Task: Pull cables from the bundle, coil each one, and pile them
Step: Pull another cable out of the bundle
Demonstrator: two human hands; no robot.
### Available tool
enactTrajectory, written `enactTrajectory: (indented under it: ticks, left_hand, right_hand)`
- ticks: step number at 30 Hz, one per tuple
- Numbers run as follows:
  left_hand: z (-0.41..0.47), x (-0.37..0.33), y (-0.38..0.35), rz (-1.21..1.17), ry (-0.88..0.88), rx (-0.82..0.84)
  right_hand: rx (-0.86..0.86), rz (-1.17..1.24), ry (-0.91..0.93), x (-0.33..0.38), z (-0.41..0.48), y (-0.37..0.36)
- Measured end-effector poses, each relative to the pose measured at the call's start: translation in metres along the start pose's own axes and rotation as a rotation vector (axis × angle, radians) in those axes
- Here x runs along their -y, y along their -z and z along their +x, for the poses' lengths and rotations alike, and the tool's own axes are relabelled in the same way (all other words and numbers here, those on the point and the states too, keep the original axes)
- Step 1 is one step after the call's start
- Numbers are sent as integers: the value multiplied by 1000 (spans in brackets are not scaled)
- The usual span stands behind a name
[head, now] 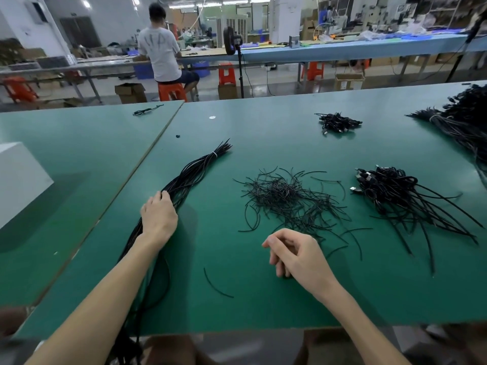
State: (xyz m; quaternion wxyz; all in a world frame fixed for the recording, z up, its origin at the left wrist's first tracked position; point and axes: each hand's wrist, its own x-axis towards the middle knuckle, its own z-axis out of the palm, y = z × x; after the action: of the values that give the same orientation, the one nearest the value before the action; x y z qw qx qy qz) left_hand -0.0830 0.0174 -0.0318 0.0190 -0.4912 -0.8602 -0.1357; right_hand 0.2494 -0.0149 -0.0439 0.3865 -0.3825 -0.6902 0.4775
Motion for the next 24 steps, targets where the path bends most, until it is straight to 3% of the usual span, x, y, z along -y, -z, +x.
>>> enactTrajectory:
  ticks: [8, 15, 24]
  left_hand:
    - [-3, -9, 0, 39, -160, -206]
    - [-18, -34, 10, 27, -238, -238]
    - [-34, -73, 33, -447, -114, 103]
  right_hand:
    - [17, 31, -22, -1, 1, 2]
    - [23, 31, -26, -2, 1, 2]
    - [36, 44, -29, -2, 1, 3]
